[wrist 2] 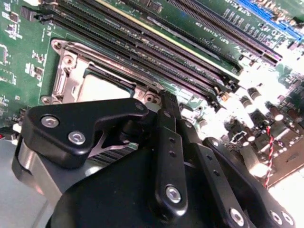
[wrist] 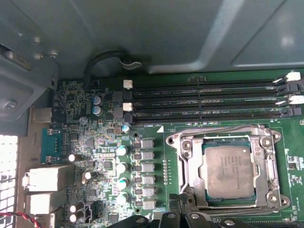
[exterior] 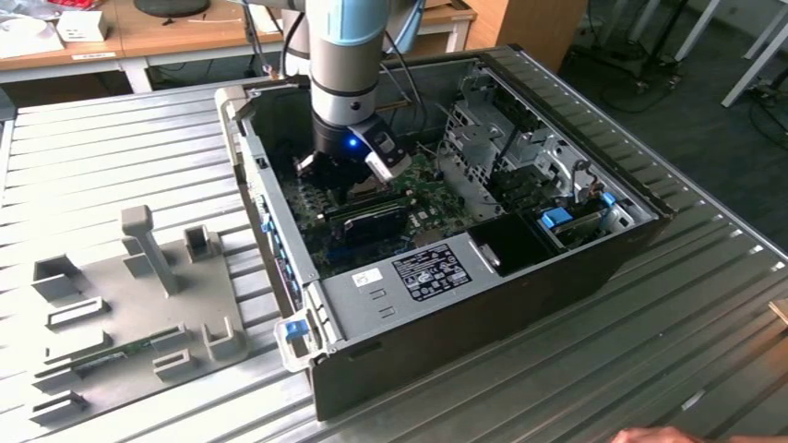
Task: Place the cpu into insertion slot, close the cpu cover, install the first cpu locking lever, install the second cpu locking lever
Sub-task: 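Install the second cpu locking lever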
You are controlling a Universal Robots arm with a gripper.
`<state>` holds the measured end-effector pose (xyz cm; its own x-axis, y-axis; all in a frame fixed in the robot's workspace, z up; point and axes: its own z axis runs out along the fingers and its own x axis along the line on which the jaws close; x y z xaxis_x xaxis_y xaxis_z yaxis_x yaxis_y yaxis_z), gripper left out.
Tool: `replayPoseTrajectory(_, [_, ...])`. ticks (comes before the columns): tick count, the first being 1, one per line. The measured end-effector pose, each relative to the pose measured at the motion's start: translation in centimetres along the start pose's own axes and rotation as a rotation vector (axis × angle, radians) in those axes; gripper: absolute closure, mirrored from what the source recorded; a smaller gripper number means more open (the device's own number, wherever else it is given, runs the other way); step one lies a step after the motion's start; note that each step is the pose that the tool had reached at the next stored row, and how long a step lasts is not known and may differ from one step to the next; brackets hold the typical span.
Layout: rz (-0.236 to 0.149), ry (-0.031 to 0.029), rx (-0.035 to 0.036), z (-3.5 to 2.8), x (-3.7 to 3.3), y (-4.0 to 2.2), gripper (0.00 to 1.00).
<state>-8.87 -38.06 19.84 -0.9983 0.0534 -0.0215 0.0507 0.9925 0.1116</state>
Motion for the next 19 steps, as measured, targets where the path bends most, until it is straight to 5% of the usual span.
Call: replayPoseTrajectory(19, [0.000,-0.0030,-0.0006,0.61,0.50,-0.29,0.89])
